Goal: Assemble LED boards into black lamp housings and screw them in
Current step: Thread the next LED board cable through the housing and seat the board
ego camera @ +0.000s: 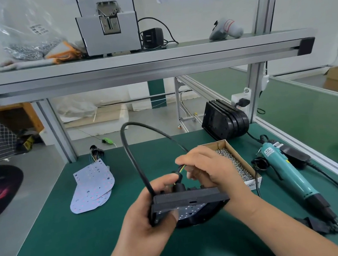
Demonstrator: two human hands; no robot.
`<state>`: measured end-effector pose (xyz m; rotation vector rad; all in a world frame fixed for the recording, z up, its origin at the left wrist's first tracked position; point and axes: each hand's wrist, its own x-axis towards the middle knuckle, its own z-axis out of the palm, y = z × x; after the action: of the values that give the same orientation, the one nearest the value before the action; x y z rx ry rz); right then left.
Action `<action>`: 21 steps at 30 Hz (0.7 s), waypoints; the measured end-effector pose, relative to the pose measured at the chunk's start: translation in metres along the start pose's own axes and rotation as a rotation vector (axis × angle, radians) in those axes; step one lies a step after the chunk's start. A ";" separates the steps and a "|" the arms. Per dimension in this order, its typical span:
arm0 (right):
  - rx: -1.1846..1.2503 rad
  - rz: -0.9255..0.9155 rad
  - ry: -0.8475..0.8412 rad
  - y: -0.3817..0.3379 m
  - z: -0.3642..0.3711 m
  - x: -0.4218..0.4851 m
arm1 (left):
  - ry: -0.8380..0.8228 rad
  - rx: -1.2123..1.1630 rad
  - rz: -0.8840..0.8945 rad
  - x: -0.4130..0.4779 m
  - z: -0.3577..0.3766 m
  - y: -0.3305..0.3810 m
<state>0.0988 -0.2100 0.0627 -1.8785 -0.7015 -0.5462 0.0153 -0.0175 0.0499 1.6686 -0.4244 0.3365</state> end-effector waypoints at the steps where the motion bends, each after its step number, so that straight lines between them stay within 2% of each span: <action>1: 0.131 0.151 -0.041 0.000 -0.003 0.001 | 0.002 -0.015 -0.006 0.000 0.001 0.001; 2: 0.261 0.275 -0.071 0.003 -0.004 0.002 | 0.004 -0.033 -0.025 -0.001 0.001 0.001; 4: 0.308 0.333 -0.173 0.005 -0.005 0.004 | 0.024 -0.091 -0.075 -0.002 0.002 0.003; 7: 0.139 0.055 -0.228 0.003 -0.007 0.002 | 0.052 -0.185 -0.104 -0.002 0.004 0.009; 9: 0.011 -0.203 -0.194 0.009 -0.009 0.001 | 0.028 -0.207 -0.100 -0.001 0.004 0.013; 10: -0.015 -0.270 -0.186 0.009 -0.009 0.000 | 0.005 -0.218 -0.103 -0.001 0.004 0.013; 15: 0.159 -0.153 -0.093 0.003 -0.013 0.001 | -0.081 -0.252 -0.136 0.002 -0.002 0.008; 21: 0.103 -0.199 -0.240 0.004 -0.009 0.000 | -0.225 -0.185 -0.047 0.001 -0.006 0.013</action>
<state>0.1013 -0.2197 0.0637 -1.8050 -1.0631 -0.4031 0.0099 -0.0133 0.0623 1.5371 -0.5650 0.0714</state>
